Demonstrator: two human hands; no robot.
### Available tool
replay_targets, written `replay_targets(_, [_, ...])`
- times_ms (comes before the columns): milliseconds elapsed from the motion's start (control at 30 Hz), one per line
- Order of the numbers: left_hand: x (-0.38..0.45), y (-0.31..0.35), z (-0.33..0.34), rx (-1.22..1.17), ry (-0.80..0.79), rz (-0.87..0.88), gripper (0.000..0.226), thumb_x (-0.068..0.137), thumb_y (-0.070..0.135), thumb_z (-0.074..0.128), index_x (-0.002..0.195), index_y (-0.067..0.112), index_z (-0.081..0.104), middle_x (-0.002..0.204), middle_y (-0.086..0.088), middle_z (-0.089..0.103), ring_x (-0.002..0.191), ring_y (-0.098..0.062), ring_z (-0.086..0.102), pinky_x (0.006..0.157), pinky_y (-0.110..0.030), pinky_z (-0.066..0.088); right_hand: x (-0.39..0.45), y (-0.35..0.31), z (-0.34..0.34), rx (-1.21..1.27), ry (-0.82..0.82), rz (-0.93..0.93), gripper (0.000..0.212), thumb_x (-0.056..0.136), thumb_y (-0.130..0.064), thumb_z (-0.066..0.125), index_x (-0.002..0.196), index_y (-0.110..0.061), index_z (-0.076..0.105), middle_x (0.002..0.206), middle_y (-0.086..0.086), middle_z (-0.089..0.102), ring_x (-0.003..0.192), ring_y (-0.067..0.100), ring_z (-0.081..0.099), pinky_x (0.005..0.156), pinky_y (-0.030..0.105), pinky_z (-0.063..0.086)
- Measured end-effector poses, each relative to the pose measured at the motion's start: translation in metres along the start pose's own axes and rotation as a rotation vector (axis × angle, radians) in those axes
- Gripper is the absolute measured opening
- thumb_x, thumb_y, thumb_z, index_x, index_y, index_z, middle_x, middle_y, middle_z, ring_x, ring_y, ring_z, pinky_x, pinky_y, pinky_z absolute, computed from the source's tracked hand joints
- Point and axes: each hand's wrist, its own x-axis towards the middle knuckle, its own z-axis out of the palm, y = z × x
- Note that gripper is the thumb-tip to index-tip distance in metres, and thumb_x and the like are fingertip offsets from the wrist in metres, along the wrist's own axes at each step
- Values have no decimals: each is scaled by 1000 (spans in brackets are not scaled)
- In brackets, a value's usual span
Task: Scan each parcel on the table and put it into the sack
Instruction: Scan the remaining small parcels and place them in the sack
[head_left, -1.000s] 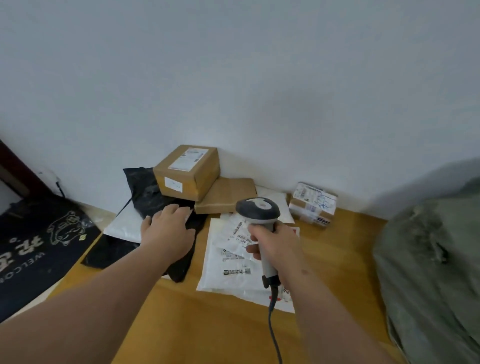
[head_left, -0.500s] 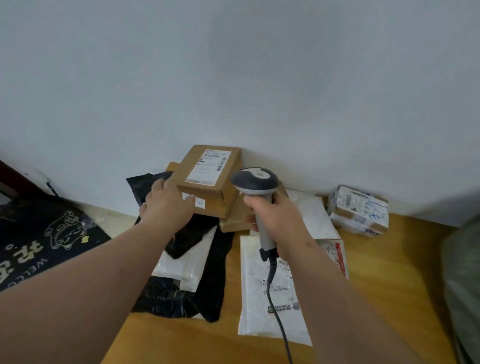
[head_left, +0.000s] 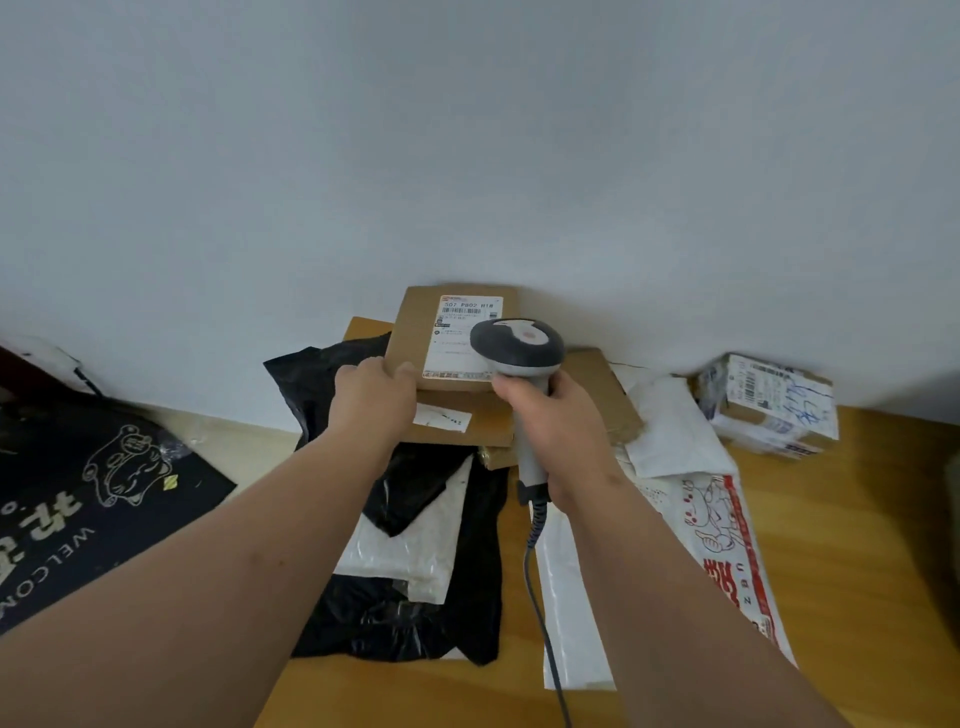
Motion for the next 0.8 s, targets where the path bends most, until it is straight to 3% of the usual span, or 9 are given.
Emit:
replay_targets(133, [-25, 3, 5, -120, 65, 63, 29, 99, 27, 45, 124, 20, 56, 120, -2, 53, 88, -17, 58, 73, -35, 51, -18, 8, -19, 80, 68, -18, 11, 90, -29, 69, 91, -35, 59, 97, -11, 66, 95, 11, 60, 88, 35, 49])
replay_targets(233, [-54, 8, 10, -197, 62, 92, 21, 98, 15, 46, 116, 24, 53, 101, 7, 60, 84, -10, 57, 66, -29, 47, -36, 14, -36, 110, 101, -51, 11, 90, -27, 69, 90, -35, 60, 98, -11, 67, 97, 10, 61, 88, 34, 50])
replay_targets(367, [-104, 15, 28, -231, 49, 78, 21, 98, 9, 47, 112, 25, 50, 94, 7, 60, 82, -13, 58, 69, -33, 51, -64, 24, -71, 140, 139, -58, 11, 90, -30, 69, 98, -31, 62, 101, -9, 67, 97, 11, 62, 87, 33, 50])
replay_targets(533, [-178, 20, 69, -229, -25, 78, 43, 94, 5, 55, 134, 19, 46, 101, 11, 58, 80, -3, 54, 60, -23, 45, -107, 43, -138, 139, 178, -70, 7, 91, -25, 67, 92, -28, 60, 84, -4, 64, 80, 15, 60, 70, 32, 48])
replay_targets(633, [-221, 27, 89, -336, -174, 108, 47, 91, 3, 56, 134, 23, 54, 98, 16, 65, 85, -8, 64, 66, -23, 54, -133, 57, -177, 150, 231, -64, 10, 90, -26, 67, 98, -24, 62, 89, 1, 66, 85, 22, 61, 74, 38, 49])
replay_targets(700, [-246, 33, 98, -409, -209, 125, 44, 93, 10, 58, 133, 29, 57, 103, 14, 68, 89, -7, 64, 66, -19, 50, -147, 65, -197, 164, 255, -60, 10, 89, -29, 68, 97, -25, 62, 94, 6, 69, 91, 29, 65, 84, 47, 54])
replay_targets(800, [-271, 37, 107, -488, -266, 99, 45, 95, 29, 62, 136, 39, 48, 120, 12, 57, 96, -4, 56, 86, -30, 43, -165, 74, -221, 200, 273, -64, 9, 90, -30, 69, 94, -31, 61, 97, 3, 71, 93, 27, 67, 89, 49, 55])
